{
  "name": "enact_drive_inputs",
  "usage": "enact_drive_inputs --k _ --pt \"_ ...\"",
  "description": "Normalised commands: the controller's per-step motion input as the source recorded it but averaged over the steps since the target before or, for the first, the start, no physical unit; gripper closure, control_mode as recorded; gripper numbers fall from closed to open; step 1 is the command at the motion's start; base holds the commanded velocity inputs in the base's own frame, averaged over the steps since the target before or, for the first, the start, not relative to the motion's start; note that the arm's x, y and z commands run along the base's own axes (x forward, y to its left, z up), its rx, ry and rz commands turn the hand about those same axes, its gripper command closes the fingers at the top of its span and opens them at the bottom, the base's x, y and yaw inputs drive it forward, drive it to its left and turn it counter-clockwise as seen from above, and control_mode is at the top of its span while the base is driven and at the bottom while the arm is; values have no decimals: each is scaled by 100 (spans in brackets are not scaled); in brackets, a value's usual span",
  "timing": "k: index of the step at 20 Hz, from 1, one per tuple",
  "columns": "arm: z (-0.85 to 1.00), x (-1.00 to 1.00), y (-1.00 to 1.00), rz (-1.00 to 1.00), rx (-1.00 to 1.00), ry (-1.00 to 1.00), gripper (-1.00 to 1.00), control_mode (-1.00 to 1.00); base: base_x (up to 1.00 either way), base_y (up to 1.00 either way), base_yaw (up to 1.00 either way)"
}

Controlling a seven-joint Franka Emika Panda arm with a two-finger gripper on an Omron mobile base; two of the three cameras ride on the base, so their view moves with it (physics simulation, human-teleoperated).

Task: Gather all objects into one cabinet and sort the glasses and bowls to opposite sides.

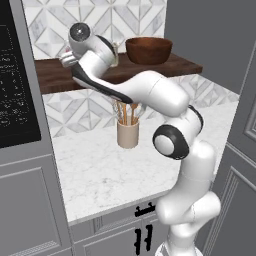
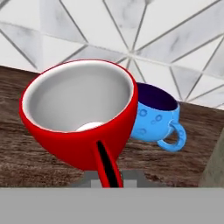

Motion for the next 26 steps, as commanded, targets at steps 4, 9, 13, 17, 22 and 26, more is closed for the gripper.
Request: enact_drive_inputs --k 4,9,13,17,22,26 --pt "-15 -4 23 0 6 0 100 -100 0 0 0" --pt "0 -23 14 0 7 -5 100 -100 0 0 0" --pt "-15 -11 47 0 5 0 -100 -100 0 0 0" --pt "0 -8 5 -2 14 0 -100 -100 0 0 0" --pt "8 -16 0 -5 23 -2 -100 -100 0 0 0" --pt "65 -38 0 0 23 -13 -100 -100 0 0 0"
